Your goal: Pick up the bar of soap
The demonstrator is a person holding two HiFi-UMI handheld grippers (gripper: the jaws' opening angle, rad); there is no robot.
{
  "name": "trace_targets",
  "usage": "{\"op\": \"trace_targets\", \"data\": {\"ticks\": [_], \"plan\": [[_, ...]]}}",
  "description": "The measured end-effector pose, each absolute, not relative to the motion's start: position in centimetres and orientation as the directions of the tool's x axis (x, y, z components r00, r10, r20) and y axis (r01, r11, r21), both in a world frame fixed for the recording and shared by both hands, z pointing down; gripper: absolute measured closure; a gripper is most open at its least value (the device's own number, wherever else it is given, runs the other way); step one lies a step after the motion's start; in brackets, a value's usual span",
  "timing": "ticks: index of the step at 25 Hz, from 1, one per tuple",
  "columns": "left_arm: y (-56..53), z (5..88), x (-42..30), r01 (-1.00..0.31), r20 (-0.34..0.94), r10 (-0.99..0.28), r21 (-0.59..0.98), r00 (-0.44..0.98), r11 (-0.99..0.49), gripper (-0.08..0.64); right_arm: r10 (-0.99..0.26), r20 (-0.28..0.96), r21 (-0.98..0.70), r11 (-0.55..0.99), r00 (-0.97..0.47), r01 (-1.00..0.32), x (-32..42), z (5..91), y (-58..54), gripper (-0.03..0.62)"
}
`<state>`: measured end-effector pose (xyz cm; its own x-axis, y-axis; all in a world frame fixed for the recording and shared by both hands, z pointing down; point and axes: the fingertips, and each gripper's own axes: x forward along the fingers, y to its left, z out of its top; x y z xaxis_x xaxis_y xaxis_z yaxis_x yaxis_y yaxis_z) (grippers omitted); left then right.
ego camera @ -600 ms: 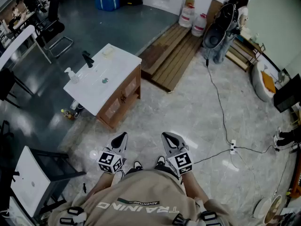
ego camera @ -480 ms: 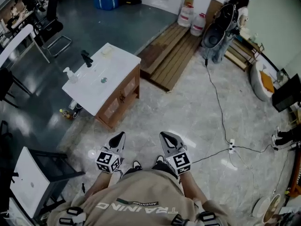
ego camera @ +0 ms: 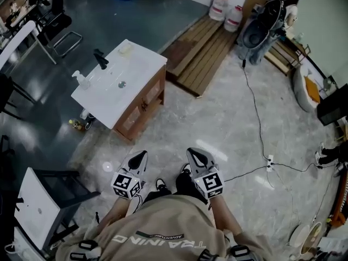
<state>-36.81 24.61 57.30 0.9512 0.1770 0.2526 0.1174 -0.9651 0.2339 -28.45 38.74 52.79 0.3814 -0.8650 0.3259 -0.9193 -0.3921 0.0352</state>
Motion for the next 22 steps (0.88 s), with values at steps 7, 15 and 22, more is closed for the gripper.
{"op": "trace_targets", "data": {"ticks": [7,15,22], "plan": [[23.5,57.4,-33.6,0.101,0.265,0.161,0.225,0.951,-0.969,0.565,-0.897,0.289,0.02,-0.345,0.336,-0.938,-25.3,53.3,35.9,0.588],[23.0,54.9,-27.5,0.08,0.262,0.123,0.169,0.957,-0.982,0.564,-0.908,0.277,0.039,-0.316,0.314,-0.948,-18.5,53.3,36.0,0.588],[22.8,53.8,-22.4,0.019,0.279,0.054,0.128,0.959,-0.992,0.565,-0.924,0.301,-0.004,-0.249,0.236,-0.969,-12.6,55.5,36.3,0.588]]}}
